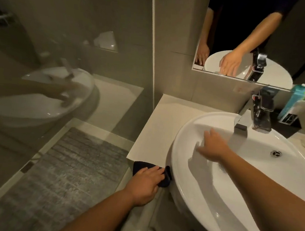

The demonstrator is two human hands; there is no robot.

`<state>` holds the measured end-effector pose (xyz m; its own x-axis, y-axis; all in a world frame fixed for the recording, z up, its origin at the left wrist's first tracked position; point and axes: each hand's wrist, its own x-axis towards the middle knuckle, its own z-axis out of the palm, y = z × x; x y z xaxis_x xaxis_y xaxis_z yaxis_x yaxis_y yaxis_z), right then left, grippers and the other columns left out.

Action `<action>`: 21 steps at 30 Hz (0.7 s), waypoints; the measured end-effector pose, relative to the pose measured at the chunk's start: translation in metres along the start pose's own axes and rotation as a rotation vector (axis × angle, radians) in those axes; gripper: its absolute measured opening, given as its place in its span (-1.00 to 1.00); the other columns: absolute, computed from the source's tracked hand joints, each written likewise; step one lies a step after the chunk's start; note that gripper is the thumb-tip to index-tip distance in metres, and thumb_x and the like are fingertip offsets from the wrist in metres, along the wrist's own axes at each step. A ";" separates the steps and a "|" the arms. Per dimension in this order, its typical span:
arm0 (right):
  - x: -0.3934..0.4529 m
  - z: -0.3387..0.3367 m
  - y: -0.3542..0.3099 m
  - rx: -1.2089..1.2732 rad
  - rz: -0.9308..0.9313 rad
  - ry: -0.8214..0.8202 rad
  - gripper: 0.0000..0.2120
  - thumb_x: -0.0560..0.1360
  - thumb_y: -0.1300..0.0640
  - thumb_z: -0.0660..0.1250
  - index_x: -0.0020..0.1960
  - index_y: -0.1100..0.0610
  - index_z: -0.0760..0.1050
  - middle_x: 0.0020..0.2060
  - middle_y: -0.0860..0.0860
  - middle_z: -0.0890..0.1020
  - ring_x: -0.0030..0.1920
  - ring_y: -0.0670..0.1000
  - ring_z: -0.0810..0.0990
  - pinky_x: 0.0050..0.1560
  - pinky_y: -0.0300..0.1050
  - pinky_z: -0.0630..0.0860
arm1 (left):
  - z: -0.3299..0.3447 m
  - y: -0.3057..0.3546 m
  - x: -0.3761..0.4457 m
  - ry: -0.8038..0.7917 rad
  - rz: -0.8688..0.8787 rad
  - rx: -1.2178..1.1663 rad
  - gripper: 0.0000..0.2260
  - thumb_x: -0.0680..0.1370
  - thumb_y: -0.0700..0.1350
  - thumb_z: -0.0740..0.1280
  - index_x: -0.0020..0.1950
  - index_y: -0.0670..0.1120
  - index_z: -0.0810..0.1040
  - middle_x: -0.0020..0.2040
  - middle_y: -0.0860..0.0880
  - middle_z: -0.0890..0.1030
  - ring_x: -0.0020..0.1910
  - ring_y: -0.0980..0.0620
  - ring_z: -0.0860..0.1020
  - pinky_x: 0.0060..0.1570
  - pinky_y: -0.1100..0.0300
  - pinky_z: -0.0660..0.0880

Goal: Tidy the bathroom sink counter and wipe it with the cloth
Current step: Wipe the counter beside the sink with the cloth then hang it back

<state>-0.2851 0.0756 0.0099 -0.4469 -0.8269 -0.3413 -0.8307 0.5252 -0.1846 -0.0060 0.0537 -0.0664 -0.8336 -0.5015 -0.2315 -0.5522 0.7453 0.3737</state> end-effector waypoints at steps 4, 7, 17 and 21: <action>-0.084 0.017 -0.016 0.397 -0.071 -0.068 -0.74 0.52 0.05 0.25 0.11 0.15 0.58 0.16 0.16 0.60 0.22 0.19 0.54 0.16 -0.02 0.43 | -0.011 0.023 -0.027 -0.173 -0.171 -0.489 -0.72 0.54 -0.06 0.16 0.21 -0.02 0.50 0.17 -0.07 0.61 0.16 -0.07 0.54 0.08 0.13 0.44; -0.141 0.025 -0.023 0.625 -0.045 -0.140 -0.65 0.51 -0.04 0.24 -0.26 0.20 0.58 -0.28 0.08 0.68 -0.24 0.10 0.67 -0.21 -0.10 0.53 | -0.022 0.048 -0.046 -0.133 -0.212 -0.807 -0.72 0.49 -0.07 0.16 0.11 0.04 0.59 0.05 0.03 0.66 0.06 0.08 0.59 0.10 0.15 0.49; -0.223 -0.009 0.004 1.398 0.145 -0.265 -0.60 0.49 -0.19 0.31 0.00 0.13 0.63 -0.13 0.13 0.74 -0.12 0.12 0.72 -0.15 0.01 0.65 | -0.069 0.181 -0.071 0.260 0.142 -0.057 -0.54 0.53 -0.07 0.14 0.43 0.08 0.18 0.23 -0.05 0.54 0.10 -0.11 0.52 0.06 -0.05 0.50; -0.244 -0.023 0.026 1.463 0.135 -0.059 -0.89 0.50 0.13 0.35 -0.04 0.14 0.61 -0.09 0.18 0.71 -0.08 0.14 0.70 -0.13 0.07 0.67 | -0.061 0.222 -0.079 0.347 0.181 0.049 -0.42 0.58 -0.06 0.16 0.55 0.00 0.00 0.52 -0.03 0.24 0.38 -0.02 0.33 0.38 0.10 0.26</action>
<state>-0.2058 0.2864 0.1095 -0.4487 -0.7655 -0.4612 0.3004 0.3568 -0.8846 -0.0620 0.2320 0.0890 -0.8677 -0.4723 0.1546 -0.4035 0.8511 0.3358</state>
